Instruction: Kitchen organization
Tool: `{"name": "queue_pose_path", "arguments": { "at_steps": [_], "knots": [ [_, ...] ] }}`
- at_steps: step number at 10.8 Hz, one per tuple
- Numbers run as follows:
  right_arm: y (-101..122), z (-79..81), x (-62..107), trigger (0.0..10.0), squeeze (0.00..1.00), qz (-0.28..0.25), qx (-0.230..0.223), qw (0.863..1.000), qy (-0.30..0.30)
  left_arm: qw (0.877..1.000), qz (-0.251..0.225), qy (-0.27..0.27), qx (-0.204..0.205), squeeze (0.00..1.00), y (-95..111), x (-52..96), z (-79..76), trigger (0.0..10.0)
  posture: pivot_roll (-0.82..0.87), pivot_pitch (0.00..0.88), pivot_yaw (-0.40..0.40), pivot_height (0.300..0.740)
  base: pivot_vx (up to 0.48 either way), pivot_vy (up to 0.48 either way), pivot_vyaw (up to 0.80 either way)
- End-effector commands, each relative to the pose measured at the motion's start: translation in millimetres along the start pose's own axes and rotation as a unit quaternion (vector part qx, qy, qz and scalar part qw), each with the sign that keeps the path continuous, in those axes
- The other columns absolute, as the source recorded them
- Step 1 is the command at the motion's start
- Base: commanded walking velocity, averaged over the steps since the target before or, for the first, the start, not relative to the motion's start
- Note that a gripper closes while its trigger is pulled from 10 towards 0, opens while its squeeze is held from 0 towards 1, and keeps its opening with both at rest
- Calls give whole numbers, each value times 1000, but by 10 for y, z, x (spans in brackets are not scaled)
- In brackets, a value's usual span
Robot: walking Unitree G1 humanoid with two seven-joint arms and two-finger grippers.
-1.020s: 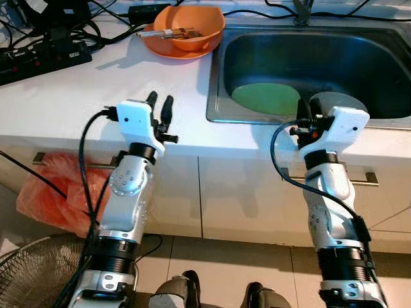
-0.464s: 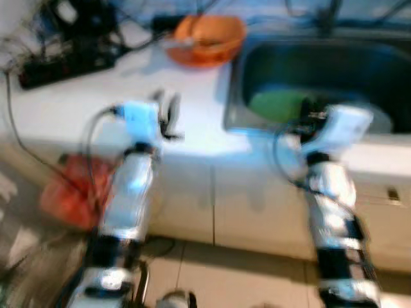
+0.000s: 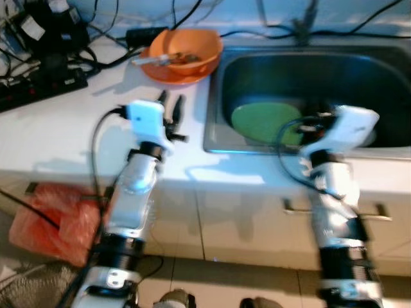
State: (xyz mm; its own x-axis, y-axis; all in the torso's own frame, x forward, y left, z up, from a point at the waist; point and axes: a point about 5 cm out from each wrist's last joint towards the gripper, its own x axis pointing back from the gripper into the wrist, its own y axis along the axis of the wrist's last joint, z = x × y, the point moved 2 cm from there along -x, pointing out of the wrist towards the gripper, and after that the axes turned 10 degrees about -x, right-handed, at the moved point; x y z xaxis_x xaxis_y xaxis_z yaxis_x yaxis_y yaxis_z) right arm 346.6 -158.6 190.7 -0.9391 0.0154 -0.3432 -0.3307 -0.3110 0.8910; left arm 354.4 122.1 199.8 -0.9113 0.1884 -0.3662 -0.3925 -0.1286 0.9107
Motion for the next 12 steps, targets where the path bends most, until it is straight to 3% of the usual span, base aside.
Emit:
{"name": "queue_pose_path", "arguments": {
  "at_steps": [1, 12],
  "knots": [
    [47, -62, -1, 10000, 0, -7, 7, 1000, -9, 1000, -1, -5, 1, 0, 14, -13, -28, 10000, 75, 170, 74, 740, 364, 0, 0],
    [49, -44, -12, 10000, 0, -7, 5, 1000, -10, 1000, -2, -5, 2, 0, 28, -26, -53, 10000, 81, 186, 69, 740, 362, 0, 0]
  ]
}}
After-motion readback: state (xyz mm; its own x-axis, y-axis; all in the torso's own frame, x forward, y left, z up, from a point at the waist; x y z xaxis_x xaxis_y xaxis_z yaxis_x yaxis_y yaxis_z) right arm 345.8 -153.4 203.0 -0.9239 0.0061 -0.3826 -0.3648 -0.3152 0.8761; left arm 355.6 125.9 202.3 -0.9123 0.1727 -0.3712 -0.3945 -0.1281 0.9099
